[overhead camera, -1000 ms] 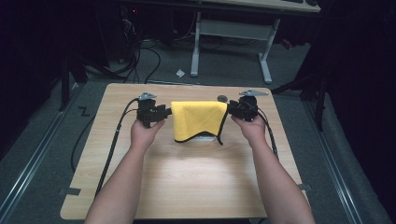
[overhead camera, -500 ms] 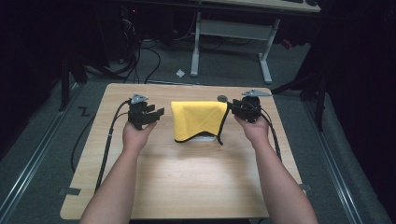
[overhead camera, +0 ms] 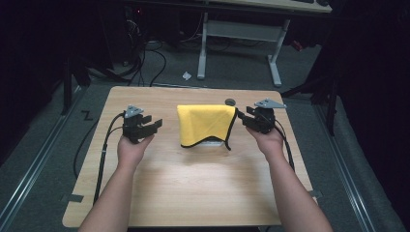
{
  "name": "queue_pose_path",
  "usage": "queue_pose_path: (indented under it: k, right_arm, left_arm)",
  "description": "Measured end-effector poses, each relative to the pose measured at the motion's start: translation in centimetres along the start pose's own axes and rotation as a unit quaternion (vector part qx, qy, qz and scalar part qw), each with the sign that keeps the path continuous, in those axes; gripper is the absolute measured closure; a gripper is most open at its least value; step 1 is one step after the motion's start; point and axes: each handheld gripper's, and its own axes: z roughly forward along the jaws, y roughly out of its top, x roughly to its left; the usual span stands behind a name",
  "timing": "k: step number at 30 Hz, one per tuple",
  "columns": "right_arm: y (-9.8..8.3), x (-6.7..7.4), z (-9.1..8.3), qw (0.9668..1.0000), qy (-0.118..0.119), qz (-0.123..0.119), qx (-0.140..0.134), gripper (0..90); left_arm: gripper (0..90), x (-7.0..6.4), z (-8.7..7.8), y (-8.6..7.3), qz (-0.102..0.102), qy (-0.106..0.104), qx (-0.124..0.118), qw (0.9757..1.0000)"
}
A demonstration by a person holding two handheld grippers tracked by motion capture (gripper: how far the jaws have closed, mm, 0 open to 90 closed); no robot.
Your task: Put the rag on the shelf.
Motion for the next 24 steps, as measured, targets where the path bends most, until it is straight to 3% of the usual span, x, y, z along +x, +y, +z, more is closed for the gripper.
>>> queue_pose_path:
  k: [2,4,6,9,13,15,18,20,24]
  right_arm:
    - [-0.3,0.3,-0.5,1.0,0.003,0.0,0.004,51.7]
    - [-0.8,0.6,-1.2,1.0,0.001,-0.003,-0.009,51.3]
    - [-1.2,0.9,-1.7,1.0,0.0,-0.005,-0.001,49.1]
    - [-2.3,1.5,-2.7,0.9999,-0.001,-0.011,-0.007,49.3]
    - [-3.6,2.6,-4.0,0.9997,0.001,-0.02,0.016,46.2]
    - [-4.7,3.3,-4.9,0.9997,-0.001,-0.024,-0.002,46.9]
    - [-6.1,4.4,-5.7,0.9996,0.006,-0.024,0.013,45.2]
    - [-7.3,5.2,-6.4,0.9996,0.011,-0.028,0.004,45.6]
    - [-9.6,6.7,-7.4,0.9994,0.021,-0.026,0.012,45.1]
  left_arm:
    - [45.6,-0.4,-0.6,-0.6,0.009,0.003,0.0,1.0]
    - [45.0,-0.8,-1.2,-1.2,0.015,-0.001,0.003,0.9999]
    - [44.9,-1.3,-2.0,-1.9,0.022,-0.003,0.003,0.9998]
    - [44.6,-2.0,-3.2,-3.0,0.022,-0.015,0.001,0.9996]
    - [43.5,-3.0,-4.7,-4.7,0.027,-0.029,0.011,0.9992]
    - [43.3,-3.5,-5.4,-5.7,0.026,-0.039,0.015,0.9988]
    - [43.4,-4.2,-6.3,-7.4,0.022,-0.052,0.027,0.9981]
    - [43.3,-4.8,-6.9,-8.4,0.026,-0.053,0.034,0.9977]
    - [42.8,-5.8,-7.8,-10.6,0.029,-0.065,0.053,0.9961]
